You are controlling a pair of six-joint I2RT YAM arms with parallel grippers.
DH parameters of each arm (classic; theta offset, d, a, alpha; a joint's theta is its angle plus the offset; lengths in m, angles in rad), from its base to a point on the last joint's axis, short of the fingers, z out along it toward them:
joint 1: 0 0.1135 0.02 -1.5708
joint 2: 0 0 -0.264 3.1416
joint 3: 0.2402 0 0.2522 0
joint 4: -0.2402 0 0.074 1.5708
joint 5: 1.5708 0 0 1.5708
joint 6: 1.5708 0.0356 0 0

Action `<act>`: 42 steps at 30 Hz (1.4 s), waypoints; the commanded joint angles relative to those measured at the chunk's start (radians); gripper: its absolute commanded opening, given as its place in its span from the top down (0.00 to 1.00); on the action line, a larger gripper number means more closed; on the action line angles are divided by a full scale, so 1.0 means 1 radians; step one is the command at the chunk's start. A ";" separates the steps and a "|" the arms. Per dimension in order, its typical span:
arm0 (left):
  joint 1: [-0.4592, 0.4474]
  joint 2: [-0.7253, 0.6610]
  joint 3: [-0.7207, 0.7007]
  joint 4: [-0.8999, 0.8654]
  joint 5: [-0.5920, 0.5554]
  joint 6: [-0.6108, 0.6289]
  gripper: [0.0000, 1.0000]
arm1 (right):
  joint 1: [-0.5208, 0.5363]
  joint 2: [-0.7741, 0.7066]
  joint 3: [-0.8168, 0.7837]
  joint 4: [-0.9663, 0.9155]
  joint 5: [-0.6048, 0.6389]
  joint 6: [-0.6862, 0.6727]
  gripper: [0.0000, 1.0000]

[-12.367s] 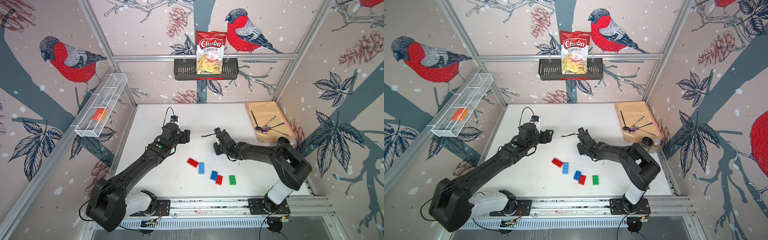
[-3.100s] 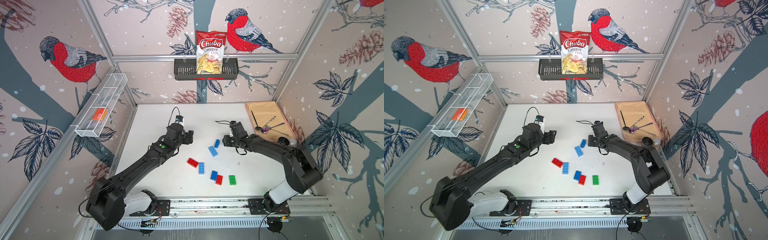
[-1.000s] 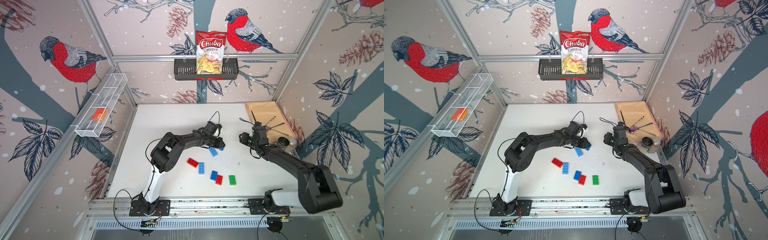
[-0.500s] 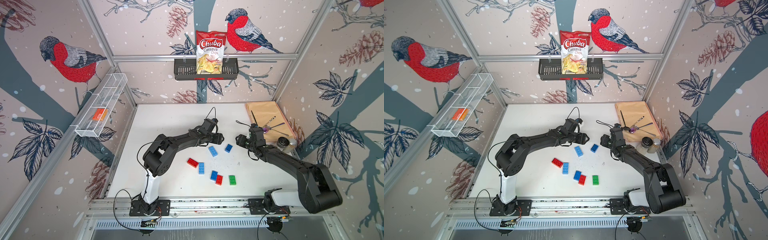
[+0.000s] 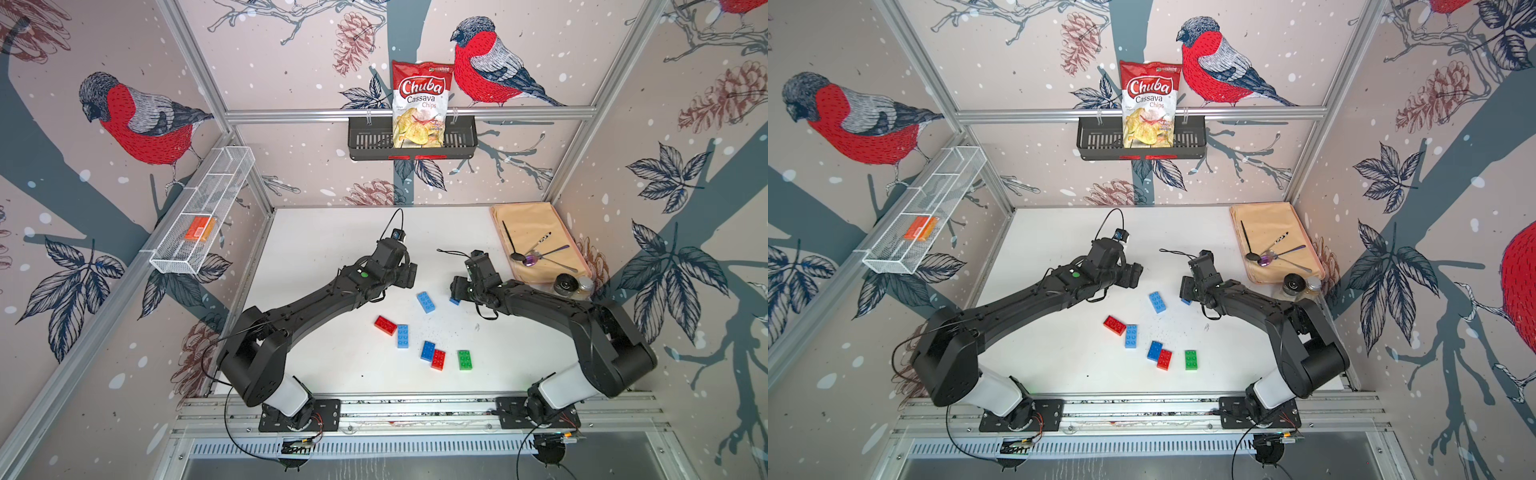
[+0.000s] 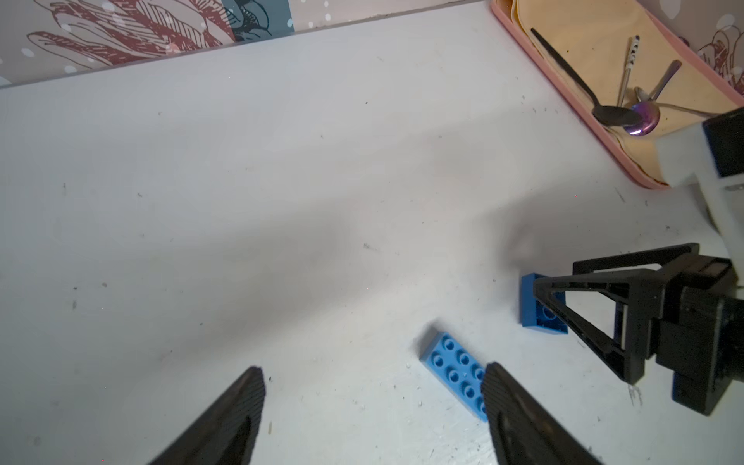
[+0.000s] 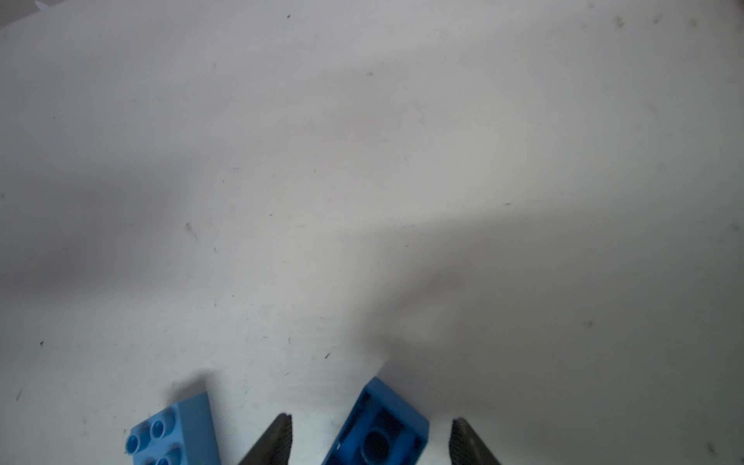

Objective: Assemble a rectangle with lego
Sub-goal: Adjust the lego brick at the center of the board.

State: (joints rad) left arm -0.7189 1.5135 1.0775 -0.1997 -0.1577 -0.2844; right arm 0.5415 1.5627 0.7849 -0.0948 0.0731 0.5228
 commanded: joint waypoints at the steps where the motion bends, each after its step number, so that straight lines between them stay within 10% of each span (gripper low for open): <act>1: 0.001 -0.040 -0.045 0.062 0.010 -0.004 0.15 | 0.029 0.050 0.043 -0.066 0.077 0.023 0.33; 20: -0.042 -0.169 -0.136 0.126 -0.015 -0.015 0.15 | 0.155 0.182 0.160 -0.159 0.200 0.071 0.42; 32: -0.046 -0.083 -0.096 0.123 0.004 0.049 0.15 | 0.084 0.086 0.073 -0.053 0.043 0.003 0.72; 42: -0.102 -0.130 -0.197 0.507 0.018 0.500 0.07 | -0.130 -0.131 0.096 0.057 -0.574 -0.115 0.74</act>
State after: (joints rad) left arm -0.8173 1.4052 0.9318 0.0864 -0.1844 -0.0139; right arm 0.4385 1.4616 0.8696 -0.0975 -0.2379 0.4450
